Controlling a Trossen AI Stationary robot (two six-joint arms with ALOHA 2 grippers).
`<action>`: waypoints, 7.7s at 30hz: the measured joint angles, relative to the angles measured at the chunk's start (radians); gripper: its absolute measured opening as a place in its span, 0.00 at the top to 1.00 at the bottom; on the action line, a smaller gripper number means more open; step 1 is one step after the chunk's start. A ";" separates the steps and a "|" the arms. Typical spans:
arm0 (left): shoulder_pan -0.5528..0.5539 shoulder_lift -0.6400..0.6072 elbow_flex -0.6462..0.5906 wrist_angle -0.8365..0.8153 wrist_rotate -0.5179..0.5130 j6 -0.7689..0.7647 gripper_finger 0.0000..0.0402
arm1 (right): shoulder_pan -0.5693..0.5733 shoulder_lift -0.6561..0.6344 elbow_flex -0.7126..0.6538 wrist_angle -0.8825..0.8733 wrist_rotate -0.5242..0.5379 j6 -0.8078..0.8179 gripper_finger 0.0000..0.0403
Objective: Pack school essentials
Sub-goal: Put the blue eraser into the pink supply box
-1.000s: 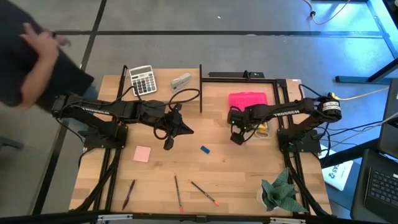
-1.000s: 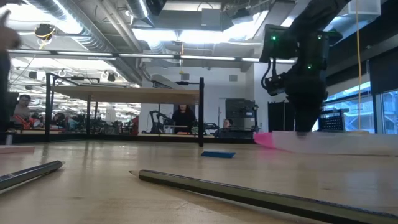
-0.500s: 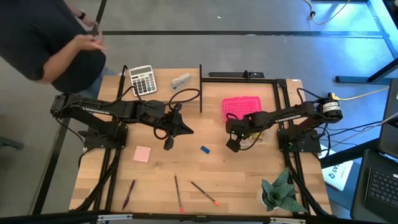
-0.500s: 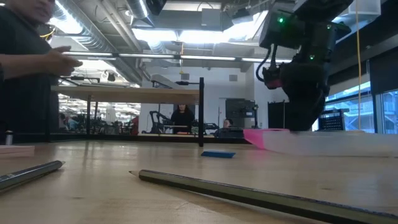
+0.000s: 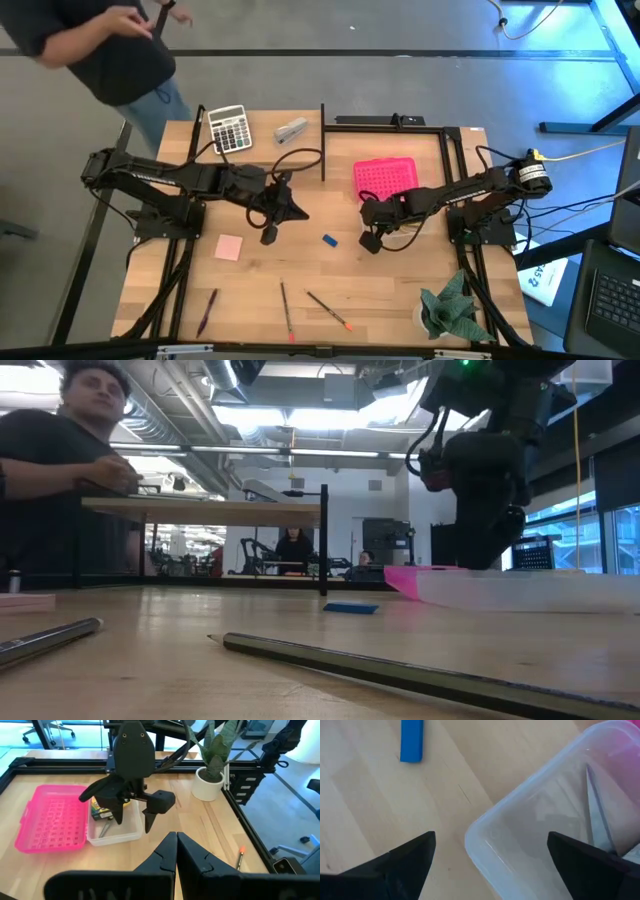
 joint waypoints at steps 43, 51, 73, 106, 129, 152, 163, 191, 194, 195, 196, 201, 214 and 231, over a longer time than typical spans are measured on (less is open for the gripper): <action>-0.037 -0.083 0.000 -0.173 -0.010 0.055 1.00 | 0.129 0.340 0.199 0.363 0.244 -0.292 0.04; -0.037 -0.083 0.000 -0.176 -0.034 0.067 1.00 | 0.130 0.373 0.199 0.381 0.272 -0.282 0.04; -0.036 -0.082 0.000 -0.178 -0.034 0.090 1.00 | 0.130 0.421 0.199 0.394 0.290 -0.236 0.04; -0.036 -0.082 0.000 -0.178 -0.034 0.090 1.00 | 0.130 0.432 0.201 0.398 0.290 -0.233 0.42; -0.036 -0.082 0.000 -0.178 -0.034 0.089 1.00 | 0.130 0.432 0.200 0.397 0.291 -0.233 0.67; -0.036 -0.082 0.000 -0.178 -0.034 0.089 1.00 | 0.130 0.429 0.218 0.387 0.281 -0.239 0.71; -0.036 -0.082 0.000 -0.179 -0.034 0.089 1.00 | 0.130 0.359 0.222 0.336 0.287 -0.235 0.71; -0.036 -0.082 0.000 -0.178 -0.034 0.089 1.00 | 0.129 0.124 0.224 0.091 0.270 -0.165 0.71; -0.036 -0.082 0.000 -0.178 -0.034 0.089 1.00 | 0.126 0.131 0.224 0.102 0.248 -0.163 0.71; -0.036 -0.082 0.000 -0.178 -0.034 0.089 1.00 | 0.126 0.138 0.224 0.111 0.230 -0.179 0.71; -0.036 -0.082 0.000 -0.178 -0.034 0.089 1.00 | 0.126 0.147 0.224 0.110 0.224 -0.184 0.70; -0.036 -0.082 0.000 -0.175 -0.034 0.089 1.00 | 0.126 0.201 0.223 0.159 0.176 -0.227 0.66; -0.036 -0.083 0.000 -0.179 -0.034 0.089 1.00 | 0.121 0.274 0.224 0.276 0.168 -0.316 0.39; -0.036 -0.082 0.000 -0.196 -0.034 0.089 1.00 | 0.109 0.427 0.225 0.373 0.170 -0.322 0.39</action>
